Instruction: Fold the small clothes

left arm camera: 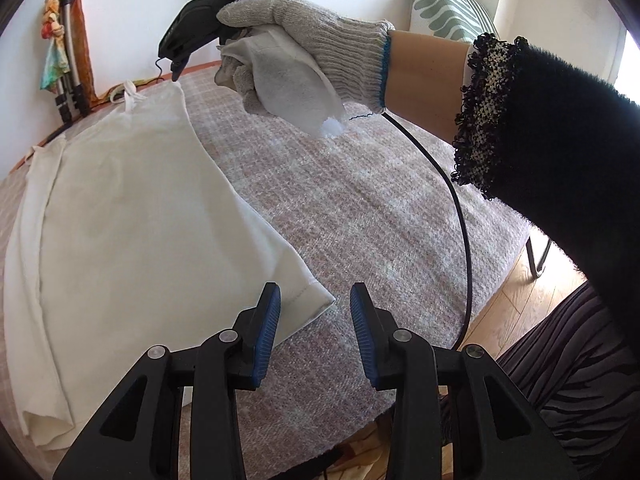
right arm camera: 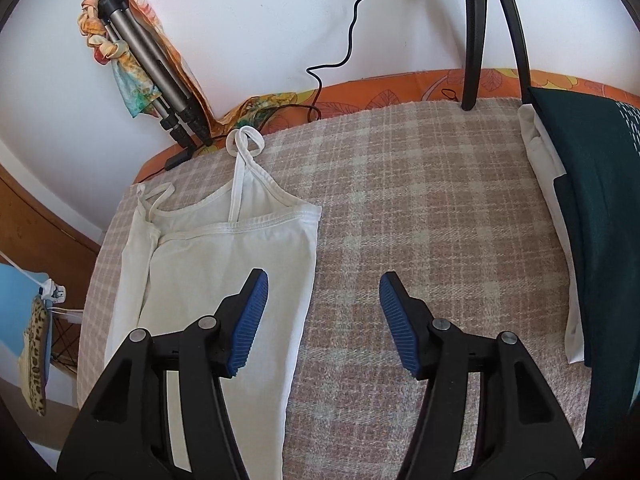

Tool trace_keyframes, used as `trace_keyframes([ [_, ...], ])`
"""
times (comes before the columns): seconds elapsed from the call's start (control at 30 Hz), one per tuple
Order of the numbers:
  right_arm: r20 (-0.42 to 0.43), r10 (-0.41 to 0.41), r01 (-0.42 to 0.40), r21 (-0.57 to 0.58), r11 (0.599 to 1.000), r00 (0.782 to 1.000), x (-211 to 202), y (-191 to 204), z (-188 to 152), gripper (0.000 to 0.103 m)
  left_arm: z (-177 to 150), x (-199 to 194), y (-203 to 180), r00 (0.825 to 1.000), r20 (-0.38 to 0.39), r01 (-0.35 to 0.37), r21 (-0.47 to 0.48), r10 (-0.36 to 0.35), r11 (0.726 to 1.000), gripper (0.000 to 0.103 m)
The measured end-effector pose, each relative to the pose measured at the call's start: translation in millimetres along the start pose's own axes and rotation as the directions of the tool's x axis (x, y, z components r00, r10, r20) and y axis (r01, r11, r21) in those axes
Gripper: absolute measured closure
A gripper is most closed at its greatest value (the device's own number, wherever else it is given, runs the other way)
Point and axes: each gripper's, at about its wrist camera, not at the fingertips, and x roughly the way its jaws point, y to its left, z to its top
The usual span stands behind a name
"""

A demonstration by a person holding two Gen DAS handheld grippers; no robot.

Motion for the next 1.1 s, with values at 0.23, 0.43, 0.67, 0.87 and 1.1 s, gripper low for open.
trace_keyframes([
  [0.23, -0.011, 0.036, -0.036, 0.006, 0.999, 0.999, 32.8, 5.3, 3.0, 0.042, -2.0, 8.0, 3.6, 0.996, 0.017, -0.089, 0.05, 0.088, 0.995, 0.095],
  [0.43, -0.028, 0.037, -0.039, -0.065, 0.997, 0.999, 39.9, 22.0, 1.3, 0.075, -1.9, -1.7, 34.8, 0.999, 0.035, -0.009, -0.115, 0.013, 0.993, 0.097],
  [0.67, -0.01, 0.028, -0.028, -0.06, 0.998, 1.0, 30.3, 31.3, 3.8, 0.097, -4.9, -21.3, 45.1, 0.995, 0.101, 0.002, -0.169, 0.016, 0.986, 0.098],
  [0.87, 0.022, 0.039, -0.038, -0.065, 0.997, 0.999, 13.4, 56.1, 12.4, 0.098, -9.4, -35.1, 56.9, 0.99, 0.14, -0.004, -0.217, 0.035, 0.976, 0.098],
  [1.1, 0.039, 0.046, -0.044, -0.046, 0.998, 0.998, 9.5, 83.5, 20.2, 0.098, -23.6, -53.1, 79.0, 0.982, 0.178, -0.014, -0.302, 0.071, 0.953, 0.098],
])
